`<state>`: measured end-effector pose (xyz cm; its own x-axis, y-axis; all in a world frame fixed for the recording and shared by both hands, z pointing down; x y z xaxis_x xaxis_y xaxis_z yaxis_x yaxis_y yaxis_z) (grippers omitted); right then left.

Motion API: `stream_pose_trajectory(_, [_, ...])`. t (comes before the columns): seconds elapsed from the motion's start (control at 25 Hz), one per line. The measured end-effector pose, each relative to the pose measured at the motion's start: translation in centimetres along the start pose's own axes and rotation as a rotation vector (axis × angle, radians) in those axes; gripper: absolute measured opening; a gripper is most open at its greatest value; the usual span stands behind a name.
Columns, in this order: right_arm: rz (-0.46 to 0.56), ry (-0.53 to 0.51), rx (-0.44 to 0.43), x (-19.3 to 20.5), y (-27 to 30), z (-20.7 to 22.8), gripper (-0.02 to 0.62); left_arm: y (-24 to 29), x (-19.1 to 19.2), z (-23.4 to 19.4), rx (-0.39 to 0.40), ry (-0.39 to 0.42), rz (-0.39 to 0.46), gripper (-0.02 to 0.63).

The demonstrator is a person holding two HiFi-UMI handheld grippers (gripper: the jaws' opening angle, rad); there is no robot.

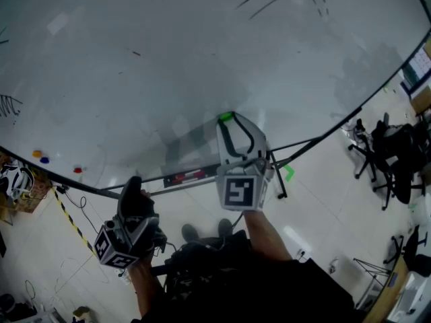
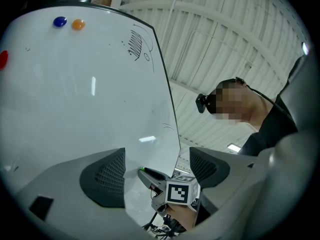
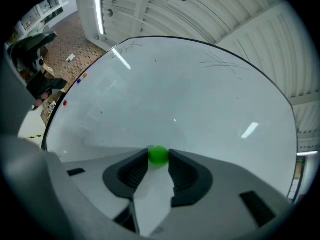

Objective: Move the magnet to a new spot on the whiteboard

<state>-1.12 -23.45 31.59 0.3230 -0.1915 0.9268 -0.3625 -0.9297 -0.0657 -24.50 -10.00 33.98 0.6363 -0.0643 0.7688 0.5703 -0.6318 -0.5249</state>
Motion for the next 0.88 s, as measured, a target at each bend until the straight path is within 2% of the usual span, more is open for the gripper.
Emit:
stream_pose_trajectory(0.2, [0.012,0.073,-0.035,-0.1,-0.4,0.5,0.166,0.5,0.3,0.1,0.005,-0.010,-0.004,0.399])
stream_pose_trajectory(0.36, [0.023,0.201,-0.075,0.0,-1.8,1.8,0.166,1.1,0.6,0.4,0.012,-0.003,-0.014,0.400])
stream_pose_trajectory(0.88, [0.210,0.753,-0.444,3.6,-7.6,8.8,0.153,4.6,2.9,2.8,0.015,0.014,-0.057,0.399])
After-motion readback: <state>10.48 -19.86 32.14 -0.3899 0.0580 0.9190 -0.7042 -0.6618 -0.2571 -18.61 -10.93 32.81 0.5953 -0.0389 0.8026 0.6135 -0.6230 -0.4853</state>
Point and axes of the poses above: the fingertips, and each gripper's own axes: y forward along the fingers, z to its right, x out of its underside, the point moved 8 cm from there along -y, backward along the fingers, and after that the axes turned 7 degrees about y, right-handed, at the moved point
